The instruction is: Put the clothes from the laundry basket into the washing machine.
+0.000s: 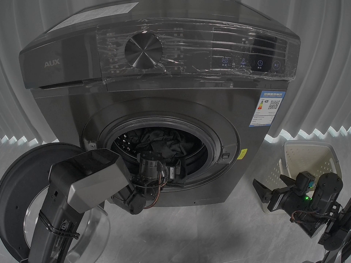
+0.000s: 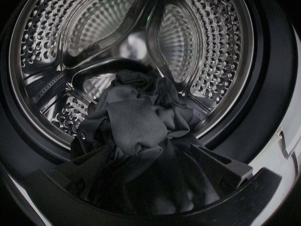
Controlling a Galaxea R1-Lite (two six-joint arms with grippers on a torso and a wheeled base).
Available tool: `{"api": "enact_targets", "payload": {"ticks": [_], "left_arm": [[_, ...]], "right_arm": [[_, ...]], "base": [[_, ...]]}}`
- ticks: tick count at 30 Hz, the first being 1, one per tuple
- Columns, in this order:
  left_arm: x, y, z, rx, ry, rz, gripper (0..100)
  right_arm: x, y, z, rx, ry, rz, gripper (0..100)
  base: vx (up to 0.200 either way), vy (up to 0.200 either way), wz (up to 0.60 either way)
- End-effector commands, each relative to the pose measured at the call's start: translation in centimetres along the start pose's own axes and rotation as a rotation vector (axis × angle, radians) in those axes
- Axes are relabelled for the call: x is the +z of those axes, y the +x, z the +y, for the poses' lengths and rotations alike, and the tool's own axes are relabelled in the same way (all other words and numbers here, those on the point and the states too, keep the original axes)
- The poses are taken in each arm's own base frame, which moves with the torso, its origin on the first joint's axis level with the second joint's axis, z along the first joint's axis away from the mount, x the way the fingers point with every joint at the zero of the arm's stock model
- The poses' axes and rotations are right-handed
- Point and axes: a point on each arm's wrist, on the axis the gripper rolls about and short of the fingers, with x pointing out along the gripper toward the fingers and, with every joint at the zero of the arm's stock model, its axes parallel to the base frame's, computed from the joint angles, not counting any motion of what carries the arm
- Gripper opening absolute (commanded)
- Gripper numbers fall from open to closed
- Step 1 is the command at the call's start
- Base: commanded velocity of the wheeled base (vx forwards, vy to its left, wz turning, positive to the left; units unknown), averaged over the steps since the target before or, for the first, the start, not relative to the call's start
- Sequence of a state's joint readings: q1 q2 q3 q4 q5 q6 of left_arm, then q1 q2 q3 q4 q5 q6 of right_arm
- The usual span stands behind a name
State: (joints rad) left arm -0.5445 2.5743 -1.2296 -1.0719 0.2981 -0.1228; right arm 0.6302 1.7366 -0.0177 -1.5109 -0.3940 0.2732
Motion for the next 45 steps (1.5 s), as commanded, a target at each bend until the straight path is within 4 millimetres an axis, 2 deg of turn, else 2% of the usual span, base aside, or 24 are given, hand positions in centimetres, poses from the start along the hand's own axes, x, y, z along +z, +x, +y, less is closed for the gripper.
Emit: {"api": "enact_targets", "payload": {"ticks": [1, 3, 4, 9, 12, 17, 20, 24, 31, 36, 37, 42, 45], "left_arm": [[-1.7, 0.4, 0.1, 0.005, 0.005, 0.032, 100], [-1.7, 0.7, 0.1, 0.006, 0.002, 0.028, 100], [-1.6, 0.8, 0.3, 0.01, -0.003, 0.026, 0], [-1.8, 0.9, 0.2, 0.009, -0.007, 0.025, 0], [-1.0, 1.2, -0.2, 0.002, -0.015, -0.004, 0], [3.3, 3.1, -0.9, -0.014, -0.083, -0.188, 0], [5.4, 4.3, -0.4, 0.016, -0.111, -0.278, 0], [6.5, 5.8, 0.2, 0.061, -0.126, -0.352, 0], [7.2, 7.2, 1.9, 0.098, -0.136, -0.41, 0], [6.3, 7.0, 2.3, 0.104, -0.128, -0.377, 0], [6.1, 6.9, 2.3, 0.105, -0.127, -0.369, 100], [6.5, 6.2, 1.5, 0.084, -0.139, -0.369, 100], [7.1, 4.8, 0.2, 0.058, -0.134, -0.35, 100]], "right_arm": [[-0.3, -0.3, -0.2, -0.004, -0.007, 0.018, 100], [-0.3, -0.3, -0.2, -0.003, -0.008, 0.017, 100], [-0.3, -0.3, -0.2, -0.003, -0.008, 0.017, 100], [-0.3, -0.3, -0.2, -0.003, -0.007, 0.016, 100], [-0.3, -0.3, -0.2, -0.003, -0.007, 0.016, 100], [-0.3, -0.3, -0.2, -0.003, -0.007, 0.016, 100], [-0.3, -0.3, -0.2, -0.002, -0.007, 0.014, 100], [-0.3, -0.3, -0.2, -0.002, -0.007, 0.014, 100], [-0.3, -0.3, -0.1, -0.001, -0.007, 0.016, 100], [-0.3, -0.3, -0.1, 0.001, -0.007, 0.015, 100], [-0.3, -0.3, -0.1, 0.001, -0.007, 0.015, 100], [-0.3, -0.3, -0.1, 0.001, -0.007, 0.015, 100], [-0.3, -0.3, -0.1, 0.001, -0.007, 0.015, 100]], "base": [[0.0, 0.0, 0.0], [0.0, 0.0, 0.0], [0.0, 0.0, 0.0], [0.0, 0.0, 0.0], [0.0, 0.0, 0.0], [0.0, 0.0, 0.0], [0.0, 0.0, 0.0], [0.0, 0.0, 0.0], [0.0, 0.0, 0.0], [0.0, 0.0, 0.0], [0.0, 0.0, 0.0], [0.0, 0.0, 0.0], [0.0, 0.0, 0.0]]}}
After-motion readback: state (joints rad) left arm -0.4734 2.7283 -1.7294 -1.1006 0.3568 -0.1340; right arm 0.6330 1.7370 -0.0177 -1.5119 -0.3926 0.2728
